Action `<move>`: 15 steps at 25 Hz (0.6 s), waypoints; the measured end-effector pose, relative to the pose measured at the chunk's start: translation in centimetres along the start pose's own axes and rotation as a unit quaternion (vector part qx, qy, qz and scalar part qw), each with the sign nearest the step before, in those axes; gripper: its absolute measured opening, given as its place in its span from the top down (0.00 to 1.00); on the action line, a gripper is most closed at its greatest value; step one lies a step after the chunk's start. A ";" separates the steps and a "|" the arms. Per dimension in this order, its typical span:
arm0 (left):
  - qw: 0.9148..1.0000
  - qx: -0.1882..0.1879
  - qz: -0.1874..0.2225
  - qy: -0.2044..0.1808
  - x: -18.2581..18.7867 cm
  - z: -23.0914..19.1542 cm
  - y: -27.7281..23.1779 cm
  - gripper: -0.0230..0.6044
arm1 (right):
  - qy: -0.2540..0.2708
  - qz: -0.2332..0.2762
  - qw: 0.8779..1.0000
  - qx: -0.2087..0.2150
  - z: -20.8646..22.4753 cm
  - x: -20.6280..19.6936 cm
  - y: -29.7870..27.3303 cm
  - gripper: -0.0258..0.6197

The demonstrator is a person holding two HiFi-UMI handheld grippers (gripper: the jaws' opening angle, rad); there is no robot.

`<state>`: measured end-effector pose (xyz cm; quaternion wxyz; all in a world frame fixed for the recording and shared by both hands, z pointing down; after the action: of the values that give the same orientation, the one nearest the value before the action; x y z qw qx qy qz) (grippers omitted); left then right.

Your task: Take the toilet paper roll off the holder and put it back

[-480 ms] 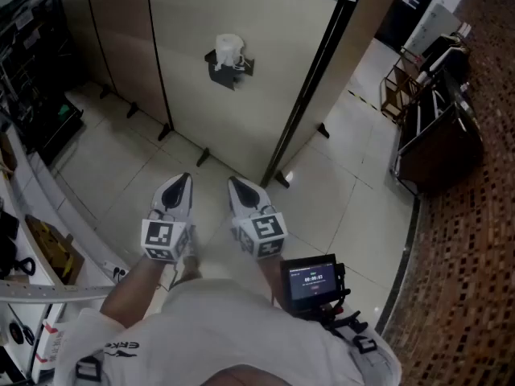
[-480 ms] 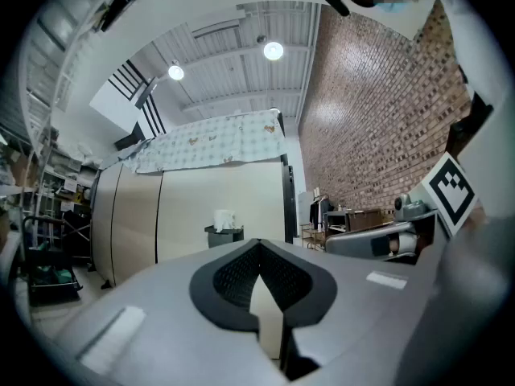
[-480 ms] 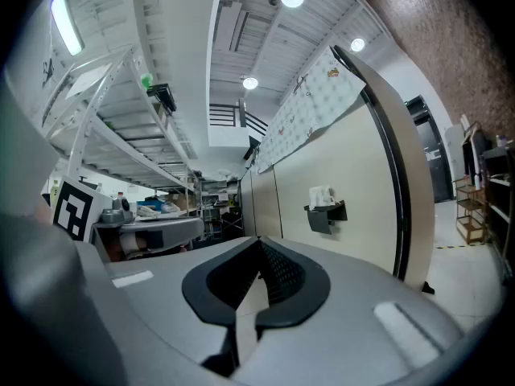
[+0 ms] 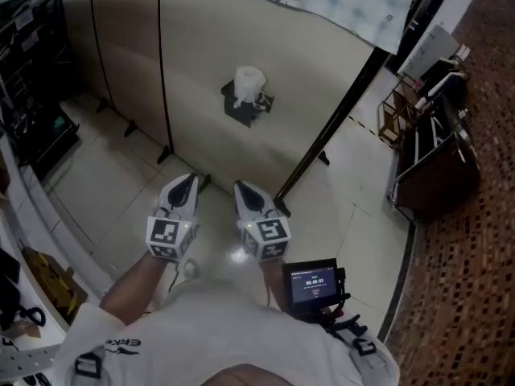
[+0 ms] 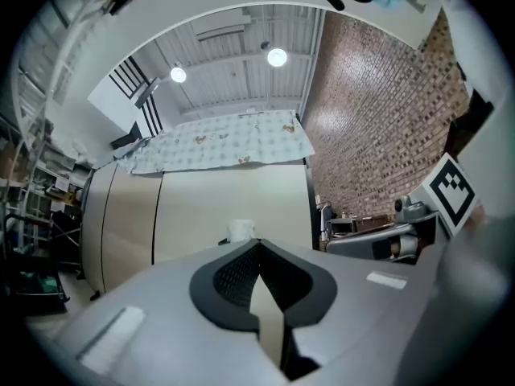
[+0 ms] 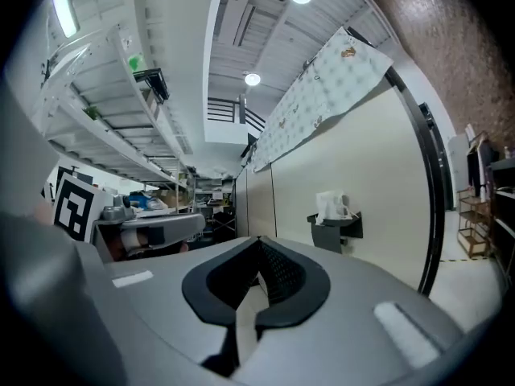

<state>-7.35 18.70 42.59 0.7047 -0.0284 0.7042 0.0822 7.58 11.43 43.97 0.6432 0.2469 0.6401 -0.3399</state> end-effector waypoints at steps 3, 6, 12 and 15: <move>1.000 -0.005 0.004 0.007 0.3 -3.7 -2.2 0.96 | 0.006 0.005 1.000 -0.004 -0.3 1.5 -4.1 0.94; 1.000 -0.015 0.006 0.001 0.4 -6.8 -4.2 0.96 | 0.008 0.006 1.000 -0.011 -0.6 2.2 -7.6 0.94; 0.999 -0.043 0.002 0.005 0.6 -11.6 -7.9 0.96 | 0.014 -0.008 0.999 -0.028 -0.8 2.6 -13.5 0.94; 0.998 -0.055 -0.006 0.014 0.1 -15.0 -11.0 0.96 | 0.011 -0.027 0.999 -0.038 -0.3 3.1 -17.4 0.94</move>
<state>-20.45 5.58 41.58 0.6923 -0.0726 0.7084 0.1164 -5.88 0.03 42.95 0.6354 0.2085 0.6663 -0.3299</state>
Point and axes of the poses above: the fingertips, and each gripper's own axes: y backward along the fingers, z to its right, x out of its top, the point moved 6 cm from there along y, backward along the fingers, and after that the axes turned 10 degrees about -x, right-handed, at the moved point
